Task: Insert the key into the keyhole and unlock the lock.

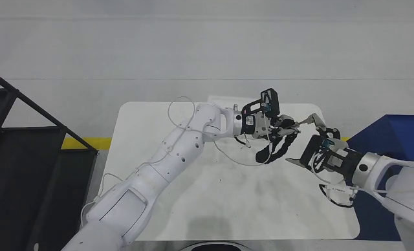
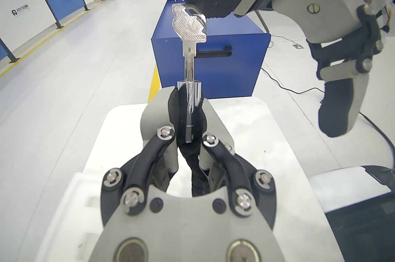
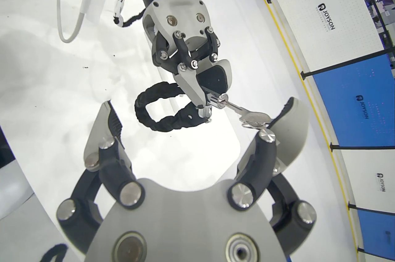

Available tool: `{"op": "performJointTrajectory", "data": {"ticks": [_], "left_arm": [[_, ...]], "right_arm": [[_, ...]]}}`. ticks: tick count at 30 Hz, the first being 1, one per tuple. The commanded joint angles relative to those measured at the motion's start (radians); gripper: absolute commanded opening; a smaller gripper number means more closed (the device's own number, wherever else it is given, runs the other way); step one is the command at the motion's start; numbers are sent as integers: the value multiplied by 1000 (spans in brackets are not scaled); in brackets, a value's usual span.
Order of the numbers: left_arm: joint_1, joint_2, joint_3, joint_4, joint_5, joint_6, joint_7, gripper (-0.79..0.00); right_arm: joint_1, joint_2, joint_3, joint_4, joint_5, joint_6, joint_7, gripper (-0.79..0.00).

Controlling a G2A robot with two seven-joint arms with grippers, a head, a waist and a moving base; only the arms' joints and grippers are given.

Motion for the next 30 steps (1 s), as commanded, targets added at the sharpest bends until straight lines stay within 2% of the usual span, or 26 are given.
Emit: {"op": "performJointTrajectory", "data": {"ticks": [1,9,22,30], "left_arm": [[-3,0,1,0,7,0,-11,-785],[-11,-2,13,-5,12,-14,-45,-785],[-28,-6,24,-6,41,-25,-50,-785],[-35,-10,36,6,46,-37,-51,-785]], "right_arm": [[2,0,-2,2,-19,5,-9,0],[20,1,-19,30,-40,-2,-24,0],[71,18,-59,51,31,-125,113,0],[86,25,-36,61,83,-118,123,0]]}}
